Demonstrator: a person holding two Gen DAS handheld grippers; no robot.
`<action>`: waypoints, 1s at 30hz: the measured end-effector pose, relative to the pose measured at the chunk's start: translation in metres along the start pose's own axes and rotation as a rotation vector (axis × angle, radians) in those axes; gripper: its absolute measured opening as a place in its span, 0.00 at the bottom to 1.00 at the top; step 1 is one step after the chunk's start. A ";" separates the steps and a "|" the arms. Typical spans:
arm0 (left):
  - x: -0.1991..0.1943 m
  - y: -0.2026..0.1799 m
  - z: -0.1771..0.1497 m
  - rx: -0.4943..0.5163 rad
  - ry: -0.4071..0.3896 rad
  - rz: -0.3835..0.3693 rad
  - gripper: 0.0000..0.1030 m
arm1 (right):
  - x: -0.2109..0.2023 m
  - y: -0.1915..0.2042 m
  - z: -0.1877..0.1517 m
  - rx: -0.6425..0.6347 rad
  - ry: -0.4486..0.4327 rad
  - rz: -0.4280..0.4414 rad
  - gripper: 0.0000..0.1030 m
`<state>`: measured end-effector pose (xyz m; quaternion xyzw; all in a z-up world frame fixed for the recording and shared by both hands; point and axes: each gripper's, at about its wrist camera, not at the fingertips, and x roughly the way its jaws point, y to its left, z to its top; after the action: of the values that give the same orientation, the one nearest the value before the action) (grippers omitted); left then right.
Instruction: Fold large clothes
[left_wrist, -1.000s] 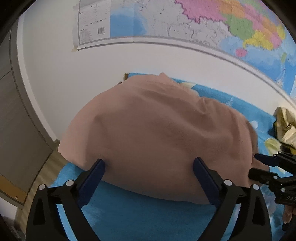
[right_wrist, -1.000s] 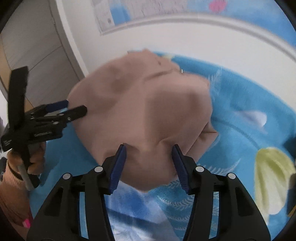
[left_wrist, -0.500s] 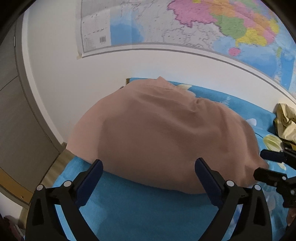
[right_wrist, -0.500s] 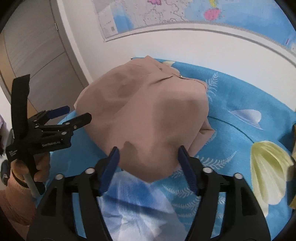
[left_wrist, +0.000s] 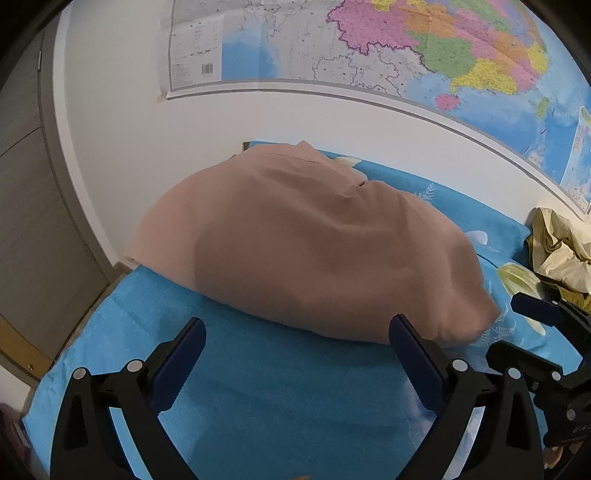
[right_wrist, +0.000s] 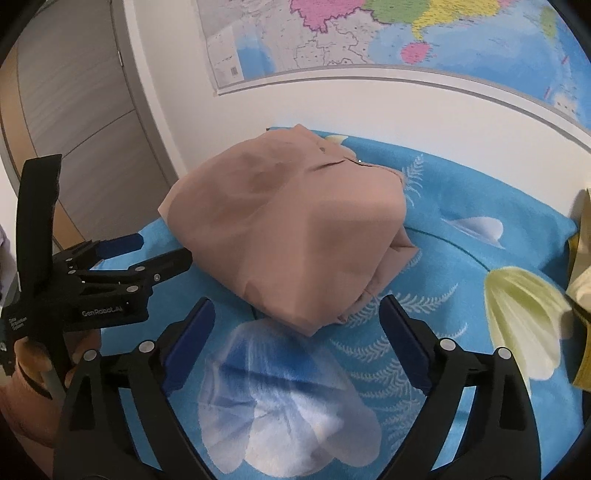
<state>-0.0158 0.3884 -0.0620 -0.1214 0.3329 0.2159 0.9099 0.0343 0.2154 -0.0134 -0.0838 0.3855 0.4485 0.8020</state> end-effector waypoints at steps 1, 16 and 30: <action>-0.002 -0.001 -0.001 0.000 -0.002 0.000 0.93 | -0.001 0.000 -0.001 0.003 0.001 0.003 0.87; -0.027 -0.014 -0.014 -0.021 -0.038 0.038 0.93 | -0.015 0.006 -0.018 -0.010 -0.035 -0.020 0.91; -0.039 -0.023 -0.022 -0.027 -0.050 0.044 0.93 | -0.024 0.003 -0.028 0.004 -0.040 -0.006 0.92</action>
<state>-0.0442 0.3477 -0.0513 -0.1208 0.3096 0.2432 0.9113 0.0095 0.1881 -0.0160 -0.0743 0.3700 0.4470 0.8110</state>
